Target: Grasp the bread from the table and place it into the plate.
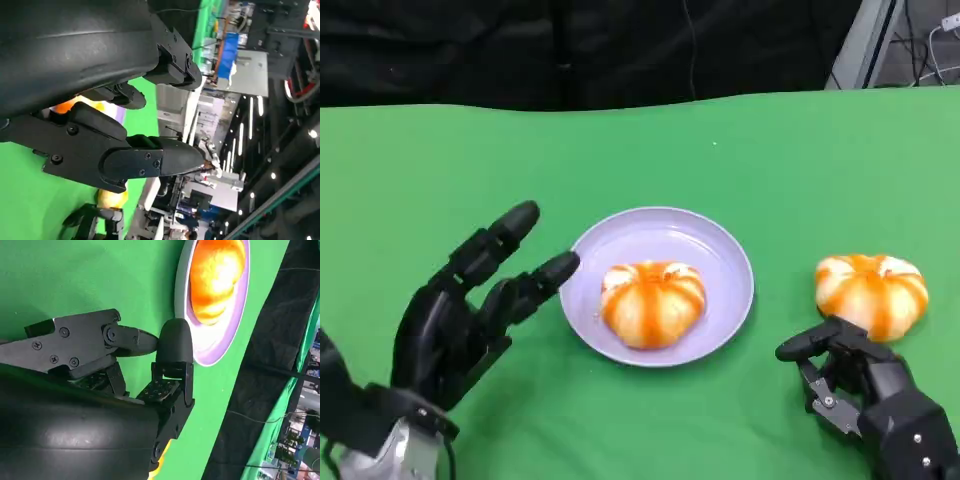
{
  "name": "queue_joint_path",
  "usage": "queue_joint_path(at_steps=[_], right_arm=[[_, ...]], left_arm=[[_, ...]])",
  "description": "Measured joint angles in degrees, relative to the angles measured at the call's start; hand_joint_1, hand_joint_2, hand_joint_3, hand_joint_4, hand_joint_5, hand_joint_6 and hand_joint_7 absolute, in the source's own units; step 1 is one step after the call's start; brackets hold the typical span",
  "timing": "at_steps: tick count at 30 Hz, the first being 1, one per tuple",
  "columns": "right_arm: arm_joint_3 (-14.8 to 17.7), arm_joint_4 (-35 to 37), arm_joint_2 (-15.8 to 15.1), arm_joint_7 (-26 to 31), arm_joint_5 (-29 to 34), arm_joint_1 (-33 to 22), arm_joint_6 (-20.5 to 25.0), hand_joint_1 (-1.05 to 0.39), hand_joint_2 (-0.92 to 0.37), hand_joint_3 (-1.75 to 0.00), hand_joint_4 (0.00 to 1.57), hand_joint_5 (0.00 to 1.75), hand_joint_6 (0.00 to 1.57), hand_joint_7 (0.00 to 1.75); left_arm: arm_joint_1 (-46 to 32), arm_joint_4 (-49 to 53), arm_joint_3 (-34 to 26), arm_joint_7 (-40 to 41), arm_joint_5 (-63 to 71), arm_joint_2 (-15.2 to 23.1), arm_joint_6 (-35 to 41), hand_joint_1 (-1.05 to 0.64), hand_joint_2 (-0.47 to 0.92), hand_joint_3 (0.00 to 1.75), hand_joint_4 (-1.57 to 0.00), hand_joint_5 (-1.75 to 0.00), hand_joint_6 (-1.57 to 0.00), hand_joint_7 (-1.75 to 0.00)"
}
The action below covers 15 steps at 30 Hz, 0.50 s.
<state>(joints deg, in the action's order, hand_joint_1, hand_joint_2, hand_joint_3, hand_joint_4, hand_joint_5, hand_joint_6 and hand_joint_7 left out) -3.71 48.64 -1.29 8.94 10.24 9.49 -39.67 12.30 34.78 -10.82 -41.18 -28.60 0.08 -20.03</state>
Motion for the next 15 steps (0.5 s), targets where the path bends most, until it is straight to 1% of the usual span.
queue_joint_path(at_steps=[4, 8, 15], right_arm=[[-0.1, -0.31, -0.3, 0.24, 0.56, -0.09, 0.1, -0.29, -0.92, -0.41, 0.7, 1.75, 0.76, 1.17], [0.2, -1.07, -0.44, -0.82, -0.14, -0.6, 0.39, -0.3, -0.92, -0.41, 0.69, 1.75, 0.75, 1.17], [0.63, -2.72, -1.12, -2.49, -0.4, -1.62, 1.18, -0.29, -0.92, -0.4, 0.69, 1.75, 0.76, 1.16]], left_arm=[[-2.54, -2.02, -0.16, -0.01, 0.27, 0.04, 0.05, -0.63, 0.92, 0.44, -0.64, -0.02, -0.42, -0.02], [-5.36, -2.49, -0.48, -1.17, 0.46, 0.29, -0.61, -0.65, 0.92, 0.42, -0.63, -0.01, -0.42, -0.01], [-8.96, -2.55, -0.89, -2.39, 0.61, 0.38, -1.25, -0.59, 0.92, 0.44, -0.61, 0.0, -0.42, 0.0]])
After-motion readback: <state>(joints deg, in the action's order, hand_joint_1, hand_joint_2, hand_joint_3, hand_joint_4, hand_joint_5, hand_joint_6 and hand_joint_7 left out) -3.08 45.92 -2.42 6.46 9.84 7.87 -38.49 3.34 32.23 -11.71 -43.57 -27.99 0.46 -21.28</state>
